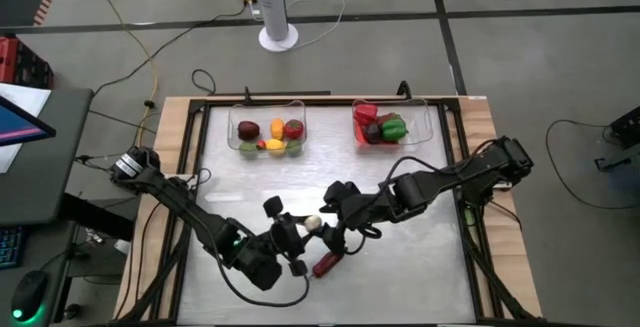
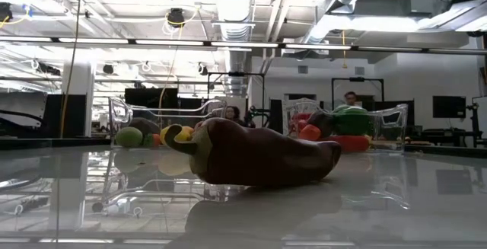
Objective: Sort produce into baskets
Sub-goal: Put the white garlic into the right transparent bin
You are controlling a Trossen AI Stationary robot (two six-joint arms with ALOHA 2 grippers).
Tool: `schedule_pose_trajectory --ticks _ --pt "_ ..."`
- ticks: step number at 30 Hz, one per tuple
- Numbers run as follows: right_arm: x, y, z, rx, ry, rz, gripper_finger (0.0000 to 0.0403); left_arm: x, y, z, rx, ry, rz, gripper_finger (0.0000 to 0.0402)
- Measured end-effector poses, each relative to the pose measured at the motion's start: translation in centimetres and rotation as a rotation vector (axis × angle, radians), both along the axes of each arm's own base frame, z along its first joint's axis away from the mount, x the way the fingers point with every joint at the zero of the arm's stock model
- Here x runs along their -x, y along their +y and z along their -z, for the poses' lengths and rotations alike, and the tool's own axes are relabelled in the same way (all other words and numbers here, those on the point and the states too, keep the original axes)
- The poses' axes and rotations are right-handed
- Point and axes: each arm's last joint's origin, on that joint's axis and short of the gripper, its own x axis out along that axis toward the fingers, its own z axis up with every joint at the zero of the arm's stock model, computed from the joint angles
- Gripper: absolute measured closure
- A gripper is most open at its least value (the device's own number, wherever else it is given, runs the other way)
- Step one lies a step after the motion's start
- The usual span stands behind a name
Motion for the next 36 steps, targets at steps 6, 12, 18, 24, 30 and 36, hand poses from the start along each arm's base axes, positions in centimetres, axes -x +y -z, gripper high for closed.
schedule_pose_trajectory --ticks 6,12,18,24,30,36 --pt "-0.1 0.0 0.0 -0.038 -0.009 0.039 0.0045 -0.2 -0.1 -0.4 -0.036 -0.002 0.024 0.0269" --pt "-0.6 0.0 -0.8 -0.062 -0.097 0.058 0.0045 -0.3 -0.2 -0.5 -0.043 -0.008 0.032 0.0269" --pt "-0.7 -0.5 -0.7 -0.086 -0.090 0.081 0.0054 -0.4 -0.2 -0.8 -0.076 -0.014 0.048 0.0269" --pt "-0.8 -0.8 -0.7 -0.121 -0.086 0.080 0.0082 -0.6 0.0 -0.8 -0.118 -0.001 0.042 0.0269" --pt "-0.8 -0.8 -0.7 -0.122 -0.086 0.081 0.0096 -0.7 0.4 -0.9 -0.137 -0.006 0.005 0.0269" --pt "-0.8 -0.7 -0.7 -0.121 -0.085 0.080 0.0108 -1.0 0.8 -0.9 -0.133 -0.007 -0.008 0.0269"
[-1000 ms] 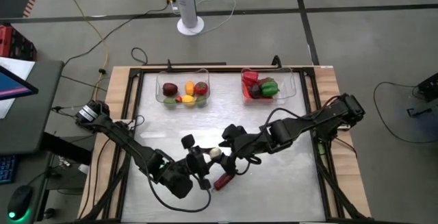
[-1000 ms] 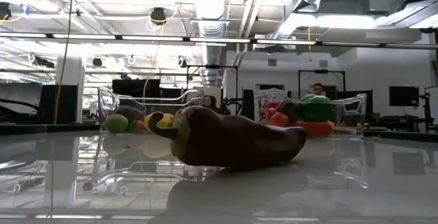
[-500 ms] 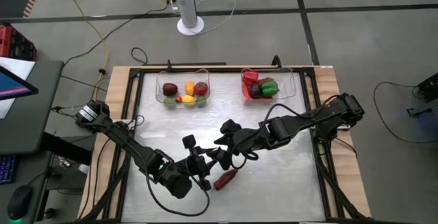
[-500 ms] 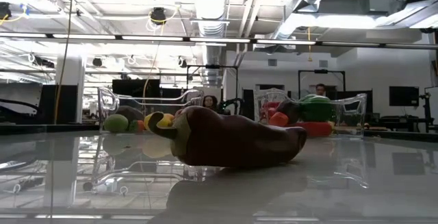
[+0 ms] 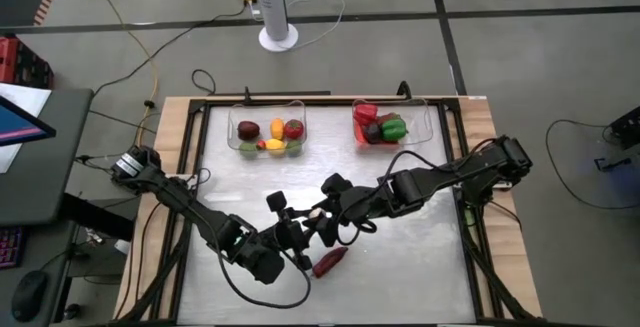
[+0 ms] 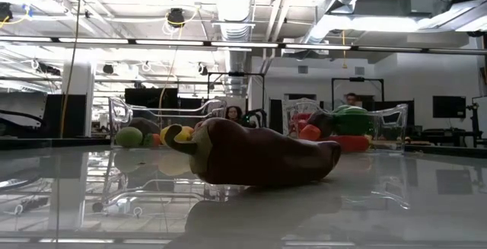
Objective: Sort produce into baskets
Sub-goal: Put the white garlic into the right transparent bin
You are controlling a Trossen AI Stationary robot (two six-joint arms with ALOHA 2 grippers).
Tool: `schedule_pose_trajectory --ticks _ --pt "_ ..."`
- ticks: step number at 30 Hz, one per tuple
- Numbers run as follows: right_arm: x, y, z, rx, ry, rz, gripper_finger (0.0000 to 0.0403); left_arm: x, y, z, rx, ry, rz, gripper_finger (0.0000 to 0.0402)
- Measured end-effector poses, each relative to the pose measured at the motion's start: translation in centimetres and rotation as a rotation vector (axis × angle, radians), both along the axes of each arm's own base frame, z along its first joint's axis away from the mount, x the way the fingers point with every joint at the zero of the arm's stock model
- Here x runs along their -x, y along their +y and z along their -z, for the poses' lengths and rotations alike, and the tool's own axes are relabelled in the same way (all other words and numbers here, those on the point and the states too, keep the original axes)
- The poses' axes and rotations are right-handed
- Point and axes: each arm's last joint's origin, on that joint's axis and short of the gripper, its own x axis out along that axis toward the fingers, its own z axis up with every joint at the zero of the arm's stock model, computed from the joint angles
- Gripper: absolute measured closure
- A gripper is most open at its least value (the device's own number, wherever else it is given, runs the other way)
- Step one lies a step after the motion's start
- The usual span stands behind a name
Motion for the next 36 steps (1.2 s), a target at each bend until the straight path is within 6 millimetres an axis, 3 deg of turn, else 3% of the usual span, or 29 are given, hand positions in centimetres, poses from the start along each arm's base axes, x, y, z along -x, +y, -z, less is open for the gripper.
schedule_pose_trajectory --ticks 14,20,32,36 --pt "0.00 -0.05 0.02 0.005 0.002 0.004 0.0205 0.01 0.11 0.02 -0.015 -0.002 -0.020 0.0269" --pt "-0.01 -0.06 0.01 0.008 0.000 0.003 0.0208 0.04 0.14 0.01 0.002 -0.022 -0.040 0.0263" --pt "-0.01 -0.07 0.01 0.025 0.000 -0.006 0.0209 0.01 0.06 -0.01 -0.001 -0.013 -0.020 0.0123" --pt "0.26 -0.62 0.07 0.033 0.036 -0.009 0.0209 0.11 0.22 0.05 -0.030 -0.017 -0.063 0.0095"
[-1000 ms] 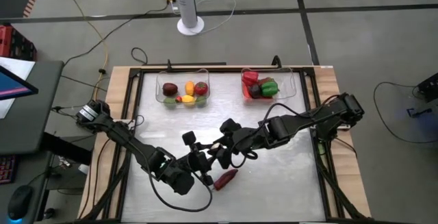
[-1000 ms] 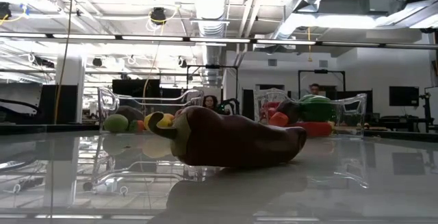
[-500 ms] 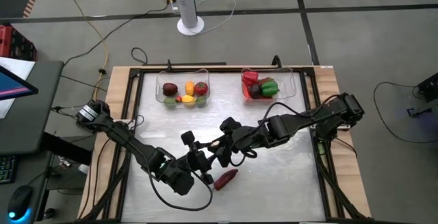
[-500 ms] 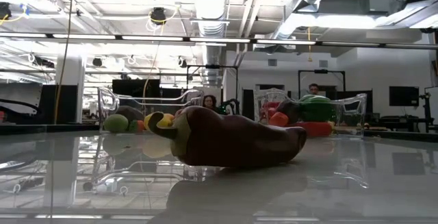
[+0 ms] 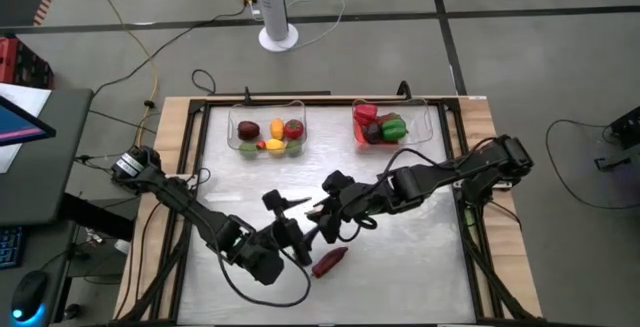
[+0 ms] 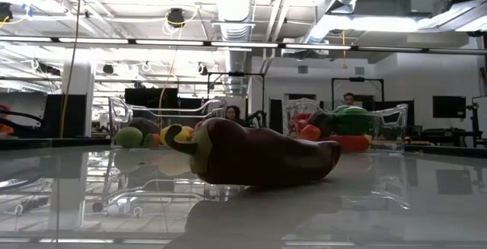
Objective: Sort produce into baskets
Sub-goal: Put the white garlic into the right transparent bin
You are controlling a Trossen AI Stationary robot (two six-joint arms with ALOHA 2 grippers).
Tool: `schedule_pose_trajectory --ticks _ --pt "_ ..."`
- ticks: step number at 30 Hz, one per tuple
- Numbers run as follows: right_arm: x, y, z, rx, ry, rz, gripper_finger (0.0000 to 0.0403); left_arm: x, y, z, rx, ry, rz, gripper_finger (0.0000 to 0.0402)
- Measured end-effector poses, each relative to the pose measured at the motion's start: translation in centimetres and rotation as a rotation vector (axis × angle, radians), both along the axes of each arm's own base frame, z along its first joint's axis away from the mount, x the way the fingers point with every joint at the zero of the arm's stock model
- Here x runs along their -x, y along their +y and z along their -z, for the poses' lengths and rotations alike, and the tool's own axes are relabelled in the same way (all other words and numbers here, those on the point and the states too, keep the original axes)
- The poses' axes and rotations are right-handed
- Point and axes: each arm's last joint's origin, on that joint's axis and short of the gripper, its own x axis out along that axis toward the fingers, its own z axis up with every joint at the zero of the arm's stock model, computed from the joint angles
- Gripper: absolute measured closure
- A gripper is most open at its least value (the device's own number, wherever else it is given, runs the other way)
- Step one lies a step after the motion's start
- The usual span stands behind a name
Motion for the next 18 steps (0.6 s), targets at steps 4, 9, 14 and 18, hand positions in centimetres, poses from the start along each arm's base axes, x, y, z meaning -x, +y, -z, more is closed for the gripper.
schedule_pose_trajectory --ticks 4,9,14,18 --pt "0.9 -1.1 -0.6 0.000 0.043 -0.010 0.0209 0.3 0.2 0.1 -0.015 -0.049 -0.099 0.0089" --pt "2.8 -3.3 -1.0 0.059 0.170 -0.007 0.0209 0.7 0.3 0.3 0.029 -0.091 -0.146 0.0089" --pt "5.3 -7.0 -2.2 0.139 0.266 0.045 0.0209 0.8 0.4 0.6 0.089 -0.110 -0.157 0.0089" --pt "7.1 -10.7 -2.7 0.223 0.356 0.128 0.0209 0.9 0.3 0.5 0.140 -0.142 -0.158 0.0089"
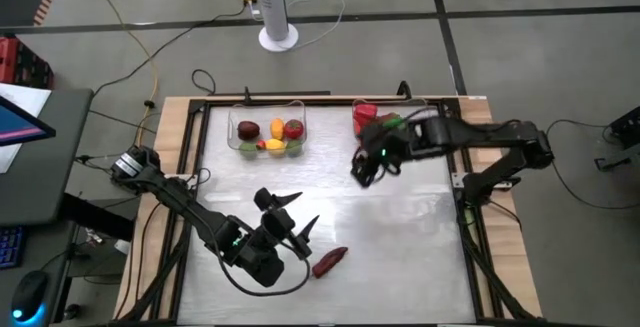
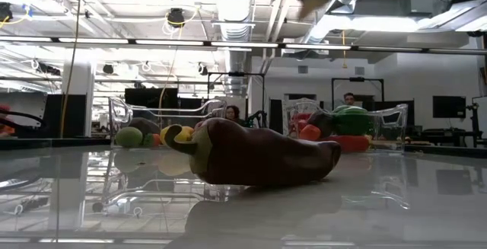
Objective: Sort produce into baskets
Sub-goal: Put the white garlic into the right transparent bin, then put the dark chili pepper into the right transparent bin
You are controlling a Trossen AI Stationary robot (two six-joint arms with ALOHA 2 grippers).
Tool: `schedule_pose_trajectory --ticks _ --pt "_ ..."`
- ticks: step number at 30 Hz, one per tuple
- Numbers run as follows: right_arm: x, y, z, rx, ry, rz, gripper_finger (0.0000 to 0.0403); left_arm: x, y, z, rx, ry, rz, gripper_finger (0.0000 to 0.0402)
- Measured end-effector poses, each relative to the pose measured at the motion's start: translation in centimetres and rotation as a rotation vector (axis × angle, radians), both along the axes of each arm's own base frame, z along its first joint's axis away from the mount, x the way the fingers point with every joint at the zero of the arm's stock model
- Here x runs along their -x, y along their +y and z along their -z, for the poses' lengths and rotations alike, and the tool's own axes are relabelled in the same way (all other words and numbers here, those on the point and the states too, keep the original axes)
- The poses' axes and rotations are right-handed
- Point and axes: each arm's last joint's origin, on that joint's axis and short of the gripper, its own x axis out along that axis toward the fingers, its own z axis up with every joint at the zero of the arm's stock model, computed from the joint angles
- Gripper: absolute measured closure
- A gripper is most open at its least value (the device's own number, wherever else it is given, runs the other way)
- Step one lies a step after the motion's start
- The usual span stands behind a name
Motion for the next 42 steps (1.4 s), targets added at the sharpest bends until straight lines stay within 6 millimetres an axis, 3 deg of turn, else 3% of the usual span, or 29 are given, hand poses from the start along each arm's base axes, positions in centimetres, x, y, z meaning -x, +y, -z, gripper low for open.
schedule_pose_trajectory --ticks 4,11,17,26,34,42 --pt "1.5 -3.8 0.1 0.078 0.108 0.093 0.0209 0.2 0.5 -0.7 0.091 -0.022 0.034 0.0097" --pt "2.1 -8.6 0.8 0.115 0.201 0.133 0.0209 1.5 3.5 -4.4 0.168 -0.060 0.070 0.0124" --pt "2.0 -12.5 2.9 0.152 0.368 0.161 0.0206 3.3 6.2 -6.7 0.225 -0.064 0.073 0.0139" --pt "1.2 -17.6 6.9 0.102 0.522 0.176 0.0152 5.2 7.2 -8.3 0.282 -0.093 0.091 0.0141" --pt "0.7 -19.1 8.4 0.063 0.539 0.142 0.0142 5.8 8.5 -8.0 0.293 -0.050 0.029 0.0141" --pt "1.1 -18.7 6.6 0.084 0.430 0.080 0.0142 4.7 12.6 -7.6 0.280 0.117 0.079 0.0141"
